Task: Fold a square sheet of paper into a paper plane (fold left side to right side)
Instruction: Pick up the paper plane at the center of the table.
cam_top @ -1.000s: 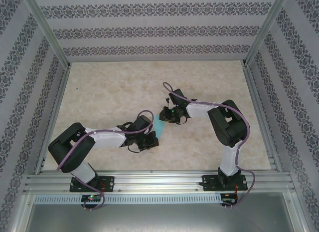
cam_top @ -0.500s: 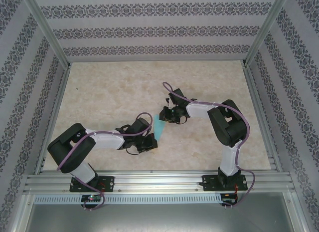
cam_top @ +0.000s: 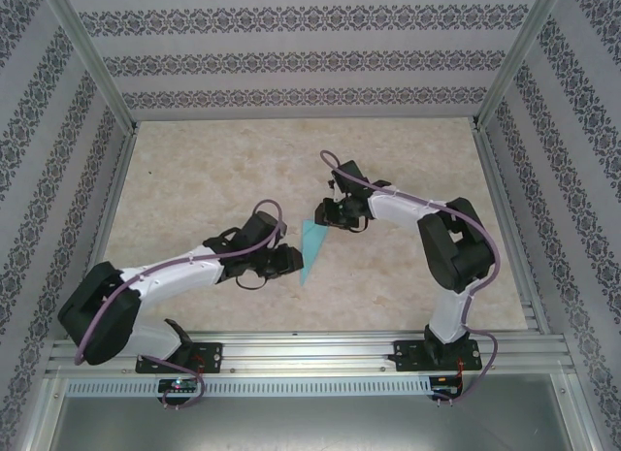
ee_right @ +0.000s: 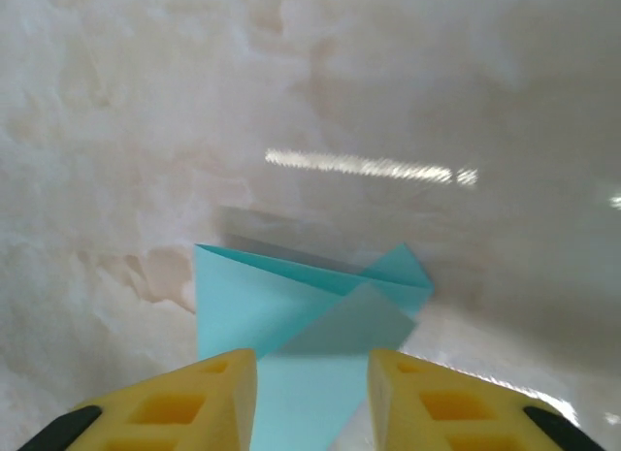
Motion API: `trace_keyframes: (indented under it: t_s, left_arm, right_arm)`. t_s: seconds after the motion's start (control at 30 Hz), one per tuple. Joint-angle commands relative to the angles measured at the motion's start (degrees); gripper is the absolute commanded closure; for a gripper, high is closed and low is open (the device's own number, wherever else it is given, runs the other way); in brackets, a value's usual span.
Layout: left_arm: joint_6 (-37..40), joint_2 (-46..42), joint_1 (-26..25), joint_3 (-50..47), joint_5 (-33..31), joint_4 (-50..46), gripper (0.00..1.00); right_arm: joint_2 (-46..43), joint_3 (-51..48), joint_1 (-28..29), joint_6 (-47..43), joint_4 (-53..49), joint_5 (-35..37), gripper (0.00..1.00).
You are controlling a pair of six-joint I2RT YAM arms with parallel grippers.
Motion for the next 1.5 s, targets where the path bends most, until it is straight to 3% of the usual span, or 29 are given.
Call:
trace_keyframes:
  t_s: [0.0,0.13,0.33,0.43,0.53,0.77,1.03,1.3,1.47]
  left_arm:
    - [7.5,-2.1,2.7,3.4,-9.1,-12.1,0.63]
    - [11.7,-2.7,4.1,6.7,-20.9,-18.6,0.55]
    - [11.3,-6.0,6.2,5.6,-32.6,-19.1,0.38]
    - [11.0,-7.7,8.1,4.0,-33.6,-18.8,0.22]
    - [11.5,-8.6,9.6,2.8,-32.5,-18.5,0.14]
    - [12.2,-8.8,10.7,1.0,-29.7,-16.5,0.08]
    - [12.5,-8.5,10.9,1.0,-28.8,-16.3,0.07]
    - [12.4,-9.0,10.9,1.9,-29.1,-17.1,0.06]
    - [12.6,-9.5,11.0,2.8,-28.9,-17.6,0.06]
  right_arm:
    - [-5.7,2.7,1.1,-2.6,-8.4,9.2,0.61]
    - [-8.9,1.9,5.5,-0.1,-12.3,16.2,0.51]
    - [-10.3,-1.7,13.7,8.9,-9.4,20.6,0.3]
    - [-7.2,-0.1,16.9,10.6,-10.0,22.8,0.26]
    - [-3.4,2.3,18.7,11.4,-11.9,24.5,0.25]
    - [3.0,5.1,20.8,12.0,-15.4,26.4,0.27]
    - [0.7,3.0,20.2,12.1,-16.0,26.7,0.5]
    - [-7.7,-3.4,16.1,8.4,-8.8,20.9,0.99]
    - [-13.8,-7.2,10.7,4.7,-1.8,11.2,1.0]
